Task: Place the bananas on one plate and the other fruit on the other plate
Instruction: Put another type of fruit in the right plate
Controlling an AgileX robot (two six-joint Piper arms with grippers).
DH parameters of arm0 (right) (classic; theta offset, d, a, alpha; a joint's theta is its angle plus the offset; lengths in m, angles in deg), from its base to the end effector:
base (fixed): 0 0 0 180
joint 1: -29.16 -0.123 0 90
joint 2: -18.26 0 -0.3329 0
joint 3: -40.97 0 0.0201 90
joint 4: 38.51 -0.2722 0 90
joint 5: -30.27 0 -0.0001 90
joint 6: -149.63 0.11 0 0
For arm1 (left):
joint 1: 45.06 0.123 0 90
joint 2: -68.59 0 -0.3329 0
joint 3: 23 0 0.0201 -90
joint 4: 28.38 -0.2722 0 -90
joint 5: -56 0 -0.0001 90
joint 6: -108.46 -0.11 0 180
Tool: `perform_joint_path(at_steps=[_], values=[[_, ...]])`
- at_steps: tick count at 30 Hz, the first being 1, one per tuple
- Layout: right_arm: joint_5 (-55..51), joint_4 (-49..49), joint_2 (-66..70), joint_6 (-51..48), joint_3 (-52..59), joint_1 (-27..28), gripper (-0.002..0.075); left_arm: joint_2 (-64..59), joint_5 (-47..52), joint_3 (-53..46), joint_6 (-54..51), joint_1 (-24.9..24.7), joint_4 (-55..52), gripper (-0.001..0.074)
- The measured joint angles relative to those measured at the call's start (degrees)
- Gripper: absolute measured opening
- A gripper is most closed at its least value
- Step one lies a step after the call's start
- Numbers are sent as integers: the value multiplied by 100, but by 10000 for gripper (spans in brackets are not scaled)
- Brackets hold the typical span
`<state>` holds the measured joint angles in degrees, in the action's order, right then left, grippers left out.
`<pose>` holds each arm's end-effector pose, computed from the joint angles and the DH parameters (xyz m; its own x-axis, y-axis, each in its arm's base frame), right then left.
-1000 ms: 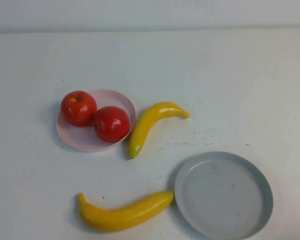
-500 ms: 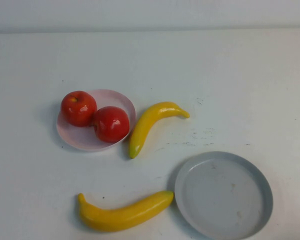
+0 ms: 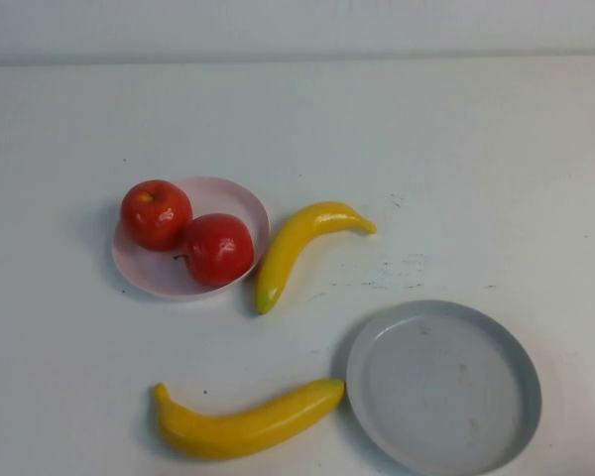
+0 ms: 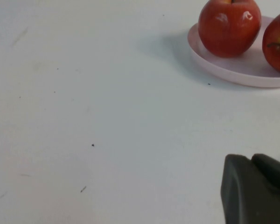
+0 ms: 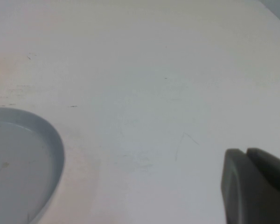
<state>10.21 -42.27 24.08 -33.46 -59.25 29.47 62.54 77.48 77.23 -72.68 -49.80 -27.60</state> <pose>0.0446 0.0022 0.1680 -0.2694 0.0092 -0.9630 -0.0142 0.9998 0.0135 0.0438 -0.0042 0.1652 -0.2957 0.0318 -0.9548 0.0895 0.9960 0.0054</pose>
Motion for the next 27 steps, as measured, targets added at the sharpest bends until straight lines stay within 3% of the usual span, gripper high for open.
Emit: perform_joint_path(at_steps=[5,12,16,22,27], values=[[594,-232,0,34,0,0,-17,0,0,0,0,0,0,1],[1882,-2863,0,149,0,0,-17,0,0,0,0,0,0,1],[2051,-3612,0,149,0,0,-17,0,0,0,0,0,0,1],[907,-3892,138,162,-609,0,-17,0,0,0,0,0,0,1],[-715,-3743,1317,-346,-1804,0,-17,0,0,0,0,0,0,1]])
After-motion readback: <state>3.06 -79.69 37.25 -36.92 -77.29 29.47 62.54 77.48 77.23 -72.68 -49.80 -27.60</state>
